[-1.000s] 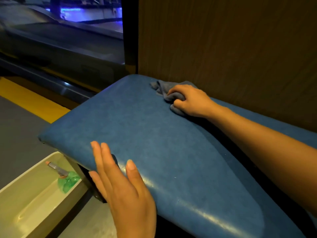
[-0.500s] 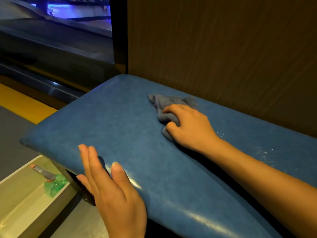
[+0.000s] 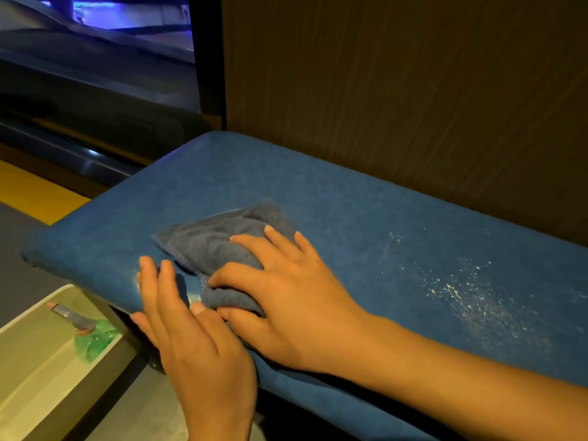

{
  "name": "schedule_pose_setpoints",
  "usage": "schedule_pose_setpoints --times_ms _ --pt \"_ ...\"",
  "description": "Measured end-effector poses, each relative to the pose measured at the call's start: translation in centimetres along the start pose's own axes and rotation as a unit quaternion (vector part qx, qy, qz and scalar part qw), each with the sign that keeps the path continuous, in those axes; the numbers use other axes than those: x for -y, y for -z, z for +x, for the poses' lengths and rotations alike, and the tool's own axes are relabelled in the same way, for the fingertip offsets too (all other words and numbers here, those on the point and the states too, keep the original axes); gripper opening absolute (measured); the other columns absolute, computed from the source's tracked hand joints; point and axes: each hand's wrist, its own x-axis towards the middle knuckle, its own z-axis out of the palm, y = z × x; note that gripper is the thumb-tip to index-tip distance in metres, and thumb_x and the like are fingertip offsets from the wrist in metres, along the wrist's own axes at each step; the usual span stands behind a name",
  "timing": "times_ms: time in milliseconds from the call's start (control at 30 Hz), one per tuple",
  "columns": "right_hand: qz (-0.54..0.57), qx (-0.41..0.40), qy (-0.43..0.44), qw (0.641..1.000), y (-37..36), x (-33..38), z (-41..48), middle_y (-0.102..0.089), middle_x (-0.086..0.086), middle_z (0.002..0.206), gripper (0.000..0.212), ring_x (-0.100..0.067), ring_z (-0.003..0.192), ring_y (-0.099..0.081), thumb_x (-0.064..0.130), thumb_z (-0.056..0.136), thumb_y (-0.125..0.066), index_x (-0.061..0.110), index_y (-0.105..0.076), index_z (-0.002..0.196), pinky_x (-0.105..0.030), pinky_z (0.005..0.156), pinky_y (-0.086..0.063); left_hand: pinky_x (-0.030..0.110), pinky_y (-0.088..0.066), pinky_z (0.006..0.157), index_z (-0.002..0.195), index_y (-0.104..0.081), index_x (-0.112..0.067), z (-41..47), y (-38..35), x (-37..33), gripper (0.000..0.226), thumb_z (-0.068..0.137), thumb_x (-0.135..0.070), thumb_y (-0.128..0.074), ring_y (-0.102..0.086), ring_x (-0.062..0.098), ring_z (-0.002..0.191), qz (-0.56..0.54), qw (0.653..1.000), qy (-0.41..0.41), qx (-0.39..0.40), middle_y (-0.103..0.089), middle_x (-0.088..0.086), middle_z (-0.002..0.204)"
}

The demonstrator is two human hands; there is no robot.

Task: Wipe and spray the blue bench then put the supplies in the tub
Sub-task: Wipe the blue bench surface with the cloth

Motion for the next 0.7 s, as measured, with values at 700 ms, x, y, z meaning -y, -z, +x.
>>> schedule_pose_setpoints --times_ms 700 --pt "-0.038 -0.079 -0.176 0.980 5.5 -14.5 1.5 -0.055 0.001 0.130 0.030 -0.023 0.125 -0.046 0.028 0.084 -0.051 0.028 -0.059 0.113 -0.050 0.097 -0.040 0.059 -0.020 0.115 0.124 -0.049 0.010 1.0 0.6 0.7 0.058 0.085 -0.026 -0.027 -0.026 0.037 0.143 0.051 0.996 0.010 0.065 -0.026 0.021 0.153"
